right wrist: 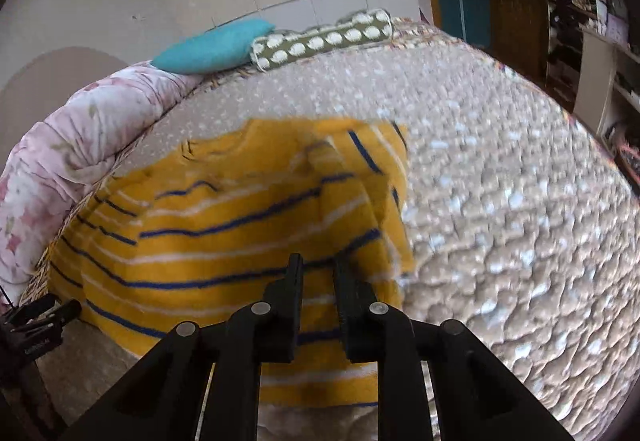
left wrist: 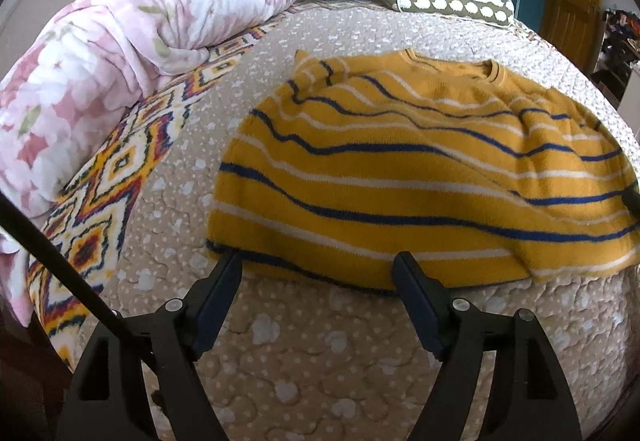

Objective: Fold small clothes

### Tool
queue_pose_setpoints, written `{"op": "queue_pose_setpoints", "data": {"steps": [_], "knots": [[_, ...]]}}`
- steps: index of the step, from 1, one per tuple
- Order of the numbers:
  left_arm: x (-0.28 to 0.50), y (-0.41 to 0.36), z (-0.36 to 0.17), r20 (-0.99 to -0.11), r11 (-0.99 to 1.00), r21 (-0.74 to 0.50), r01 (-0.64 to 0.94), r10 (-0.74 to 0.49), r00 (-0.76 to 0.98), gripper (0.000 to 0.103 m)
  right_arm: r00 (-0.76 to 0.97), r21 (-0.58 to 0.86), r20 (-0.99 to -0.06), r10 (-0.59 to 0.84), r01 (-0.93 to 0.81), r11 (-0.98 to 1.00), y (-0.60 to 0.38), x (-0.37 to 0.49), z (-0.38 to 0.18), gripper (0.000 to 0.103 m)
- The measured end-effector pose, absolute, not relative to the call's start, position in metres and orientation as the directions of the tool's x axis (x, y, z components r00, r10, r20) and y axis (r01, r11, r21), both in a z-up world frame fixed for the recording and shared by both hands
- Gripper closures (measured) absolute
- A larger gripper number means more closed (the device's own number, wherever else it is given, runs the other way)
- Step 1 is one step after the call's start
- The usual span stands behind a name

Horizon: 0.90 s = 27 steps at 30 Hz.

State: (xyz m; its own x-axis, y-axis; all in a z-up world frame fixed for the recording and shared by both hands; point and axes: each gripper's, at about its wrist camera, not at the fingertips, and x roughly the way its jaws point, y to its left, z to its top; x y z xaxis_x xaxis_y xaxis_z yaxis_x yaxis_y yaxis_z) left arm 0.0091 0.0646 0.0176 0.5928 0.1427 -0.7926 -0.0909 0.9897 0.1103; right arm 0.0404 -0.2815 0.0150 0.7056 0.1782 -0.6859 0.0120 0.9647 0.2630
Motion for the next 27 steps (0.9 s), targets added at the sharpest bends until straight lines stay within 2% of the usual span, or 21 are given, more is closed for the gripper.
{"op": "queue_pose_setpoints", "data": {"steps": [8,13,15,19,27], "knots": [[0.002,0.067,0.037,-0.75,0.992,0.095,-0.078,0.123,0.65,0.026,0.702,0.241,-0.693,0.168,0.006,0.971,-0.285,0.032,0.004,0.086],[0.029,0.083,0.037,-0.742,0.982,0.143,-0.126,0.19,0.643,0.024,0.705,0.269,-0.683,0.192,-0.003,0.963,-0.288,0.031,-0.002,0.085],[0.047,0.097,0.027,-0.766,0.974,0.16,-0.162,0.225,0.602,0.024,0.707,0.304,-0.672,0.22,-0.007,0.953,-0.292,0.03,-0.005,0.085],[0.059,0.136,0.013,-0.83,0.968,0.042,-0.247,0.171,0.531,0.015,0.711,0.38,-0.646,0.278,-0.016,0.925,-0.302,0.029,-0.008,0.085],[0.019,0.131,0.033,-0.82,0.952,0.035,-0.303,0.201,0.537,0.015,0.725,0.475,-0.598,0.342,-0.024,0.88,-0.313,0.027,-0.012,0.085]]}}
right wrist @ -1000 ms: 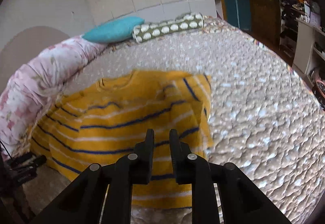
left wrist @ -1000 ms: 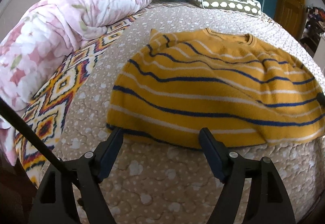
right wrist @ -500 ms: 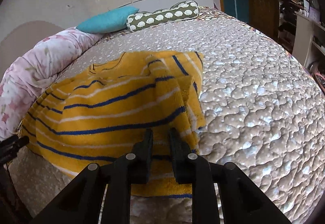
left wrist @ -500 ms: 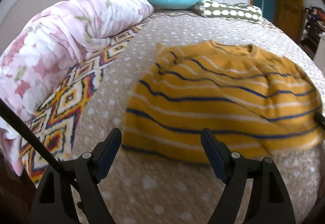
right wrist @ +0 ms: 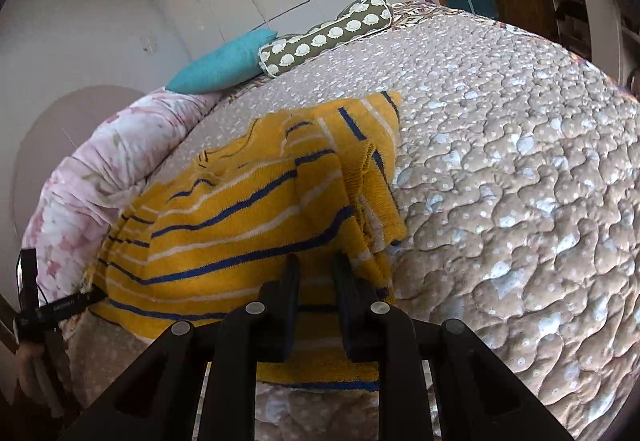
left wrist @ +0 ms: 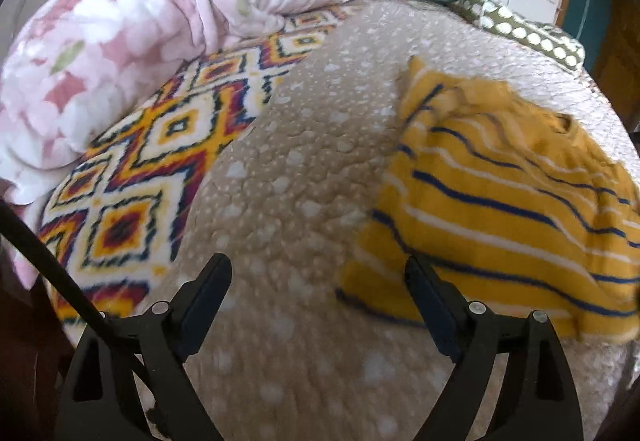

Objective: Fold small clothes

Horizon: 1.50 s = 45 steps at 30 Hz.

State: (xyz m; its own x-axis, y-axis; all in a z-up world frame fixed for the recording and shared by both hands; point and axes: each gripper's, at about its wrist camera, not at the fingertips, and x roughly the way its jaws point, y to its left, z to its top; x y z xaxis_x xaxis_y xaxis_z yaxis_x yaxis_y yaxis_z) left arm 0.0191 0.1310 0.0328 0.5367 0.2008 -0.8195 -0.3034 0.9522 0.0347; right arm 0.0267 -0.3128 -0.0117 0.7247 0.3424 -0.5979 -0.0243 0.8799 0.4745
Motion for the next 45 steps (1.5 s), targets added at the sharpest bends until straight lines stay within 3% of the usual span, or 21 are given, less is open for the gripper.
{"op": "queue_pose_setpoints", "data": {"steps": [6,11,25,31,36,45], "knots": [[-0.014,0.069,0.057,-0.785,0.978,0.013,-0.209,0.14,0.604,0.015,0.749,0.524,-0.555,0.362,-0.024,0.852,-0.321,0.018,-0.01,0.083],[-0.021,0.009,0.057,-0.794,0.995,0.01,-0.096,0.066,0.605,0.015,0.796,0.456,-0.542,0.27,0.008,0.89,-0.319,0.003,0.004,0.057],[-0.033,-0.085,0.012,-0.844,0.993,0.093,0.076,0.038,0.535,0.015,0.812,0.417,-0.558,0.169,0.099,0.904,-0.348,-0.009,0.014,0.056],[-0.034,-0.086,0.001,-0.858,0.995,0.066,0.07,0.021,0.512,0.015,0.809,0.352,-0.566,0.156,0.066,0.934,-0.333,-0.007,0.016,0.056],[-0.036,-0.083,-0.001,-0.859,0.997,0.053,0.064,0.012,0.511,0.012,0.72,0.3,-0.679,0.143,0.094,0.949,-0.325,0.011,-0.002,0.054],[-0.034,-0.077,-0.005,-0.854,0.998,0.048,0.05,0.015,0.52,0.007,0.758,0.303,-0.642,0.115,0.113,0.946,-0.33,0.001,0.001,0.053]]}}
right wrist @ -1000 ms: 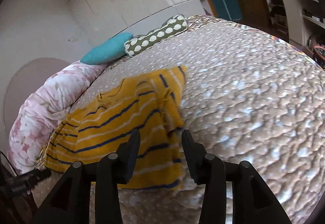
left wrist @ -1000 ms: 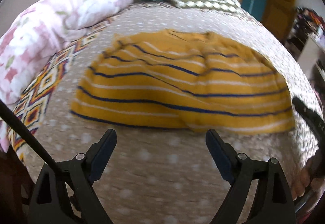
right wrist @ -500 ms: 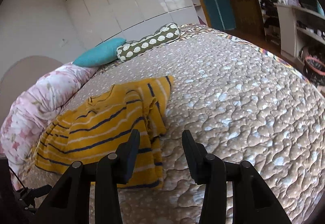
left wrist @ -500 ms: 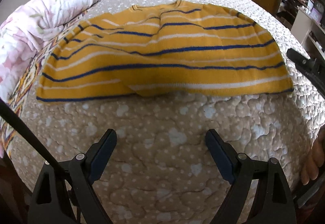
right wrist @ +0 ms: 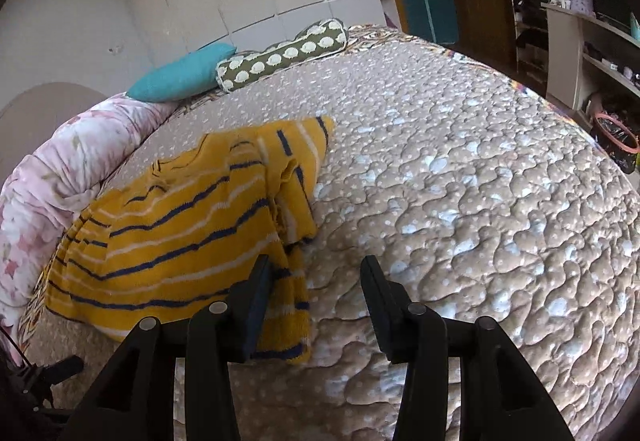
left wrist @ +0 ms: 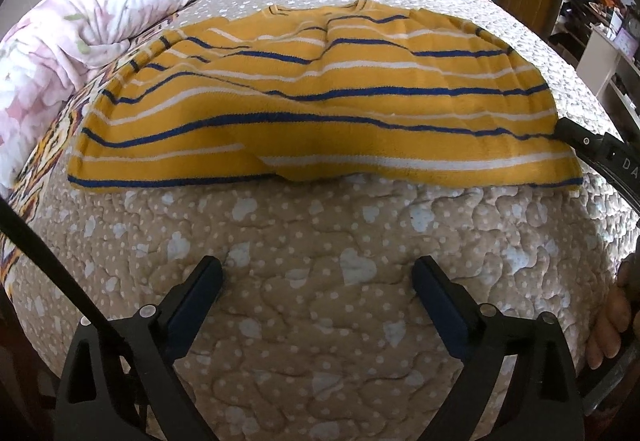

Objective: Fold small clothes

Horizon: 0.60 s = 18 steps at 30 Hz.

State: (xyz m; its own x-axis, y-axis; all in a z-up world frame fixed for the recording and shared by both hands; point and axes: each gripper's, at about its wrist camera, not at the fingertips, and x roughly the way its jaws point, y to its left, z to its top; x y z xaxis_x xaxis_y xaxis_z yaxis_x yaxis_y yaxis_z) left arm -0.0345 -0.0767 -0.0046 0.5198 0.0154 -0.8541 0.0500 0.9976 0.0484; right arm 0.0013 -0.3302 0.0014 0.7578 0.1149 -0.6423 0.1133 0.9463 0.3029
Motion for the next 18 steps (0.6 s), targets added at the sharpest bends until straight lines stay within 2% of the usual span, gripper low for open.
{"op": "queue_pose_setpoints", "data": {"steps": [7,18], "knots": [[-0.037,-0.0749,-0.005,-0.855,0.997,0.05,0.059,0.012,0.519,0.007,0.737,0.326,-0.664,0.126,0.134,0.936,-0.3355,0.0058,-0.0031,0.049],[-0.0383,-0.0763,-0.0058,-0.853,0.997,0.062,0.052,0.026,0.521,0.005,0.733,0.326,-0.668,0.125,0.137,0.935,-0.3358,0.0088,-0.0053,0.047]]}}
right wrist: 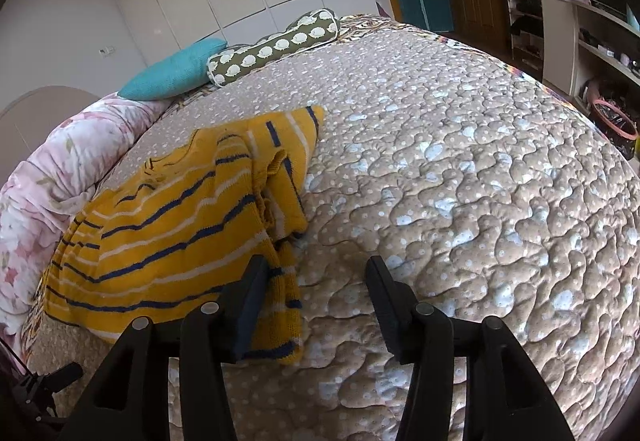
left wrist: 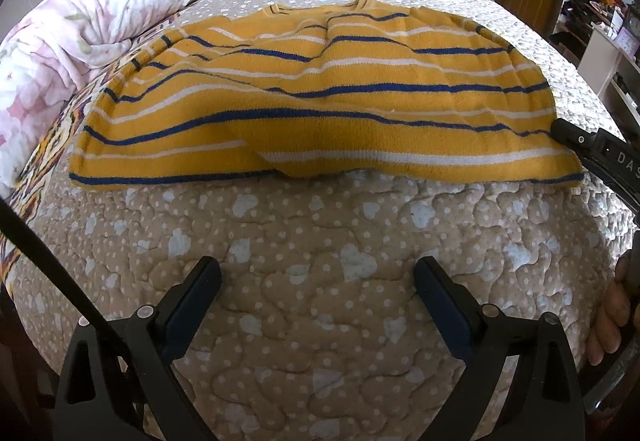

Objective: Fold small clothes

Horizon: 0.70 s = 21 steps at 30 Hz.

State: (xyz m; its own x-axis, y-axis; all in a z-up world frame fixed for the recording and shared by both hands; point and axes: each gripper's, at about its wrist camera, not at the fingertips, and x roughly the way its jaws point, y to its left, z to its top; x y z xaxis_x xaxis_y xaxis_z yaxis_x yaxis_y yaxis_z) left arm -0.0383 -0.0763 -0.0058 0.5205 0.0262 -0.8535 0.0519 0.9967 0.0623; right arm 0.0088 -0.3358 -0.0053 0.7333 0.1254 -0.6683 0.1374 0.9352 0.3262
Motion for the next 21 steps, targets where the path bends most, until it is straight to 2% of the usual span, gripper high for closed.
{"op": "queue_pose_setpoints", "data": {"steps": [21], "knots": [[-0.0402,-0.0734,-0.0071,-0.845,0.996,0.069,0.047,0.034,0.533,0.001,0.734,0.334,-0.666,0.13,0.137,0.932,-0.3374,0.0092,-0.0063,0.045]]}}
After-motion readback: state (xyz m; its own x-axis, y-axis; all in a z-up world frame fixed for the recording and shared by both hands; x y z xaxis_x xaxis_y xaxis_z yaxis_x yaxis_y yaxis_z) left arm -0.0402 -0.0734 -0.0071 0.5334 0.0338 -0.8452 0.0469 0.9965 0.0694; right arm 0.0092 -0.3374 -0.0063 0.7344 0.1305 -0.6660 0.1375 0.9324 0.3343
